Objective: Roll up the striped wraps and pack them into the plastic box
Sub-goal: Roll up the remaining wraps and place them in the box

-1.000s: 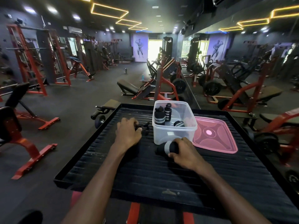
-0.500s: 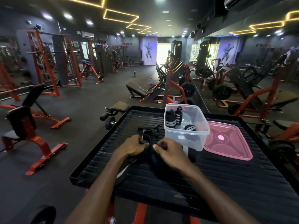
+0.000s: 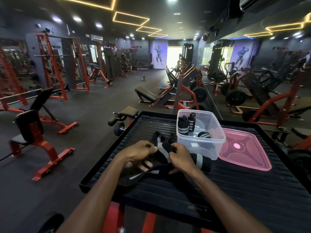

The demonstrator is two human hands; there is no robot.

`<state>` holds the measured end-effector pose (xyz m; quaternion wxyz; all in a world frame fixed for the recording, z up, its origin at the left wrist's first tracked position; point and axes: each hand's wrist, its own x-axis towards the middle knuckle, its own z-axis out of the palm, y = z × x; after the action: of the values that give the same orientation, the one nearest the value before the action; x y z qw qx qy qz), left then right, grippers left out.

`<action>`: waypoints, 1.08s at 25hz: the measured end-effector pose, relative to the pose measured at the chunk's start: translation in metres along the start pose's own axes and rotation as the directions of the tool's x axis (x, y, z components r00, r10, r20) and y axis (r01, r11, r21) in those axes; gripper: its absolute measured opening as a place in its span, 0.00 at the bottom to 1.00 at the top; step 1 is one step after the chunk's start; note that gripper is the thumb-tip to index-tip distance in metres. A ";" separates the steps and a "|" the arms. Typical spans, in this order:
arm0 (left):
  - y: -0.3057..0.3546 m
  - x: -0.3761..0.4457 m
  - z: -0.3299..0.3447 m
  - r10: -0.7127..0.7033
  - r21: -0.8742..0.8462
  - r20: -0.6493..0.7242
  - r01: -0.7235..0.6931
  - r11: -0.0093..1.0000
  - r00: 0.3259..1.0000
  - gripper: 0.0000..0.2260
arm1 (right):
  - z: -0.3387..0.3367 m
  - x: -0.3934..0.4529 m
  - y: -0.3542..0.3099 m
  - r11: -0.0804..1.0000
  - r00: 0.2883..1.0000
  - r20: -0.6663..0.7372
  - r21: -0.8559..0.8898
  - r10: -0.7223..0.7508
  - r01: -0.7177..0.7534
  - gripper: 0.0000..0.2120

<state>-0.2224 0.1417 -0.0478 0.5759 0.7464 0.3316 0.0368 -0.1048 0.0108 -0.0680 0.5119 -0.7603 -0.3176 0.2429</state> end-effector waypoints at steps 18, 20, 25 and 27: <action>0.007 0.031 -0.020 -0.086 -0.307 -0.103 0.051 0.950 0.991 0.21 | -0.009 -0.003 -0.002 0.961 0.982 0.167 0.275 -0.086 0.038 0.30; 0.001 0.046 -0.011 -0.067 -0.346 -0.238 -0.020 0.938 0.969 0.15 | -0.002 -0.004 -0.004 0.946 0.974 0.223 0.323 -0.046 -0.029 0.26; -0.009 0.068 0.002 0.005 -0.487 -0.372 -0.200 0.850 0.928 0.12 | 0.005 0.005 0.004 0.959 0.921 0.367 0.188 0.132 -0.213 0.23; -0.013 0.069 0.004 0.010 -0.573 -0.360 -0.230 0.786 0.933 0.14 | 0.004 0.012 0.001 0.976 0.949 0.255 0.063 0.186 -0.208 0.27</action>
<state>-0.1725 0.1770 -0.0830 0.7151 0.5243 0.3469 0.3056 -0.0991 0.0224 -0.0707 0.4748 -0.7283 -0.2903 0.3999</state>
